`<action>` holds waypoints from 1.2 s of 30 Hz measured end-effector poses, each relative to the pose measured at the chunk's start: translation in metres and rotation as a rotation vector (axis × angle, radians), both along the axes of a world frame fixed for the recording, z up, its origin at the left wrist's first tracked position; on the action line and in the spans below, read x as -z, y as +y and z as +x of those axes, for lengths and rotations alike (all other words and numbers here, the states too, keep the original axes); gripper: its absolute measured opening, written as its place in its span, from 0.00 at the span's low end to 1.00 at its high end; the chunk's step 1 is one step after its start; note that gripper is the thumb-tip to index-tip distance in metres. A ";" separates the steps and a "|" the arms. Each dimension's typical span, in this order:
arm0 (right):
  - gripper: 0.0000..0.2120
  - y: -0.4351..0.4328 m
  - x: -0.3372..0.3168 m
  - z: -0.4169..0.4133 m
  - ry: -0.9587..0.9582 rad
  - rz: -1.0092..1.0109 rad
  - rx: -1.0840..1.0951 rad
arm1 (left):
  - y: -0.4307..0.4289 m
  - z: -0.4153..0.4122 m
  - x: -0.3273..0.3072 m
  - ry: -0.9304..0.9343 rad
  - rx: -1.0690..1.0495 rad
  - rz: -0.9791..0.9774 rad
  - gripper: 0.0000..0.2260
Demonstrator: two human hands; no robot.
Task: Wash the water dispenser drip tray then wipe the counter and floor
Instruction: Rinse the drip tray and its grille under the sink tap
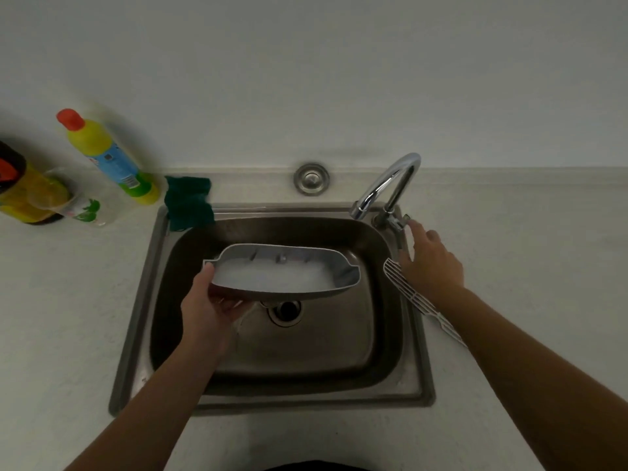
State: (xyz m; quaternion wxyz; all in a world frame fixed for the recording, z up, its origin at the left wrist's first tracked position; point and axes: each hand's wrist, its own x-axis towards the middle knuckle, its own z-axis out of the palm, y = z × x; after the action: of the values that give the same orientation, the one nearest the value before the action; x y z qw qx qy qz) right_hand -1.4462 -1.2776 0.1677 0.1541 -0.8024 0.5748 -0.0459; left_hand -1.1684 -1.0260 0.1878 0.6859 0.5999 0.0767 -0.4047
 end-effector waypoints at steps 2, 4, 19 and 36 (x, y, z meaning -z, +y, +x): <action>0.25 -0.016 -0.002 0.010 0.029 0.024 0.045 | -0.001 0.001 0.005 0.079 -0.015 -0.001 0.20; 0.19 -0.034 -0.003 0.015 0.111 0.044 0.080 | -0.003 0.003 0.010 0.140 -0.016 0.005 0.24; 0.17 -0.057 0.020 0.027 0.112 -0.029 0.230 | -0.043 0.013 0.013 0.254 0.041 -0.048 0.21; 0.11 -0.050 -0.001 0.036 0.366 0.017 -0.135 | -0.048 0.009 0.002 0.212 0.066 -0.052 0.20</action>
State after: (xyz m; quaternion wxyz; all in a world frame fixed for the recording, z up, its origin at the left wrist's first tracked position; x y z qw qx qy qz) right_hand -1.4100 -1.3274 0.1688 0.0567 -0.8327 0.5385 0.1162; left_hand -1.1592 -1.0742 0.1860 0.6757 0.5380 0.1186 -0.4899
